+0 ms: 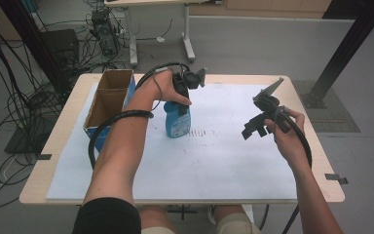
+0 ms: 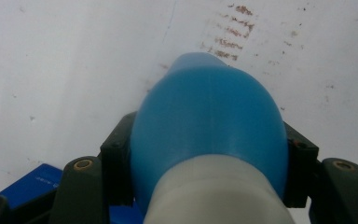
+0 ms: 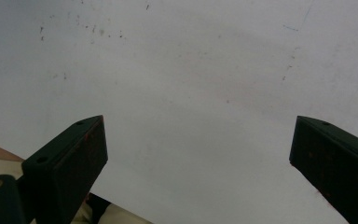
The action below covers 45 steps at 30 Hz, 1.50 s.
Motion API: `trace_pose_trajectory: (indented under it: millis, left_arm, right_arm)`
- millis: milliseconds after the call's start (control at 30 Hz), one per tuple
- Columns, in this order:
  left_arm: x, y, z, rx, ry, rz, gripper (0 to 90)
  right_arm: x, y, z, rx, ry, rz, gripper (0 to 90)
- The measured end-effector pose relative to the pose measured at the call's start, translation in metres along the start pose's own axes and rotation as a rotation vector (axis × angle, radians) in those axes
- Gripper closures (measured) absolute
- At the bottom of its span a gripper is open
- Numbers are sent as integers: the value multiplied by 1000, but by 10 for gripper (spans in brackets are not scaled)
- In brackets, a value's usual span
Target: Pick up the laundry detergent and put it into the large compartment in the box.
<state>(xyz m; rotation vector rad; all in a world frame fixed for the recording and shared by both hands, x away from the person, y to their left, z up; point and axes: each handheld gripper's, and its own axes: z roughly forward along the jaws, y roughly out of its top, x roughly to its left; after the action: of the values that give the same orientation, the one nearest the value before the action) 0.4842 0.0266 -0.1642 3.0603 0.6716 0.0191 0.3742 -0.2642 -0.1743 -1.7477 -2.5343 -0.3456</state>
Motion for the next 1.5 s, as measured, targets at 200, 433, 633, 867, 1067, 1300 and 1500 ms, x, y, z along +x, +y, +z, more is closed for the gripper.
trace_pose_trajectory:
  millis: [200, 433, 633, 867, 1067, 1300, 1500]
  left_arm:
    - [0, 0, -3, 2, 6, -15, 379]
    - [1, -5, -22, -13, 14, -52, 379]
    - [-1, -9, -55, -11, 44, -106, 379]
    - [-2, -20, -102, -11, 84, -200, 379]
    - [-3, -26, -144, 4, 104, -279, 379]
    - [0, -47, -195, -30, 137, -429, 379]
    - [2, -63, -227, -42, 164, -557, 378]
  right_arm:
    - [-1, -1, -1, -4, 1, 3, 42]
    - [0, -2, -1, -4, 2, 1, 41]
    - [1, -3, -3, -5, 2, -1, 42]
    - [5, -3, -5, -6, -1, -9, 42]
    - [8, -2, -5, -3, -1, -18, 42]
    - [9, -1, -5, -6, -2, -20, 42]
    - [10, 0, -8, -10, -4, -27, 42]
